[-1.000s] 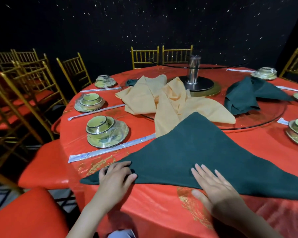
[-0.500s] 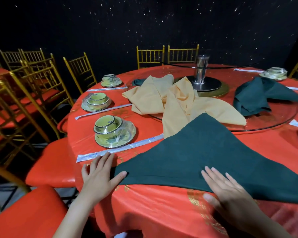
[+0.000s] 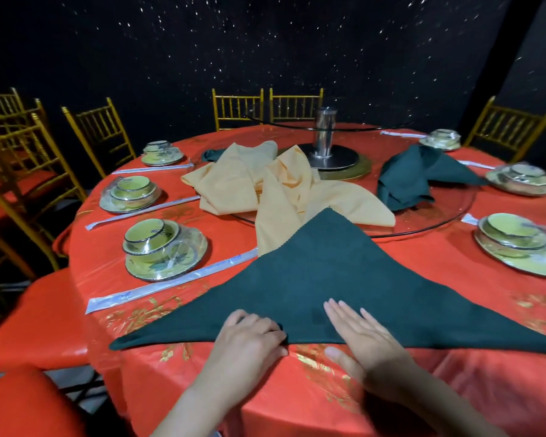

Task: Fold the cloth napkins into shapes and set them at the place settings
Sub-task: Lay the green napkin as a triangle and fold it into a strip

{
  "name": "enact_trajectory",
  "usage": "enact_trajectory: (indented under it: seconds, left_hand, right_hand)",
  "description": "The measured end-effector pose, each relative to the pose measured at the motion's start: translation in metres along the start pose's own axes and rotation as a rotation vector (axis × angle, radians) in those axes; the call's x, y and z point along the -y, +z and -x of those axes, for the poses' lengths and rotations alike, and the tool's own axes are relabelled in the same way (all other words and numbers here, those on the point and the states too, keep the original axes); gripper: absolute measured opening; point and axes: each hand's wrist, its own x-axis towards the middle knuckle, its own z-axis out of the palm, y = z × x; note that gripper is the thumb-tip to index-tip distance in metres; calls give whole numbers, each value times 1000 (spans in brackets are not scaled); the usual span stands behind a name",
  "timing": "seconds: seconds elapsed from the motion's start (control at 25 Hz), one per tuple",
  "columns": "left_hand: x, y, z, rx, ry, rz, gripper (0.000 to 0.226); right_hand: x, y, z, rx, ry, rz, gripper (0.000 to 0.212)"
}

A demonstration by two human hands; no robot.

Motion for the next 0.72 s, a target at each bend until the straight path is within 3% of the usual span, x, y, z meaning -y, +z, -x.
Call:
enact_trajectory:
  seconds: [0.08, 0.24, 0.4, 0.56, 0.72]
  left_hand:
    - [6, 4, -1, 56, -28, 11, 29]
    - [10, 7, -2, 115, -29, 63, 26]
    - [14, 0, -9, 129, -34, 77, 22]
    - [15, -4, -8, 226, -81, 177, 20]
    - [20, -1, -24, 258, -248, 251, 26]
  right_hand:
    - [-18, -10, 5, -22, -127, -53, 76]
    - [-43, -25, 22, -93, -64, -32, 32]
    - [-53, -25, 31, -221, -81, 35, 26]
    - [-54, -22, 37, -189, -109, -3, 27]
    - [-53, -31, 22, -124, 142, -151, 36]
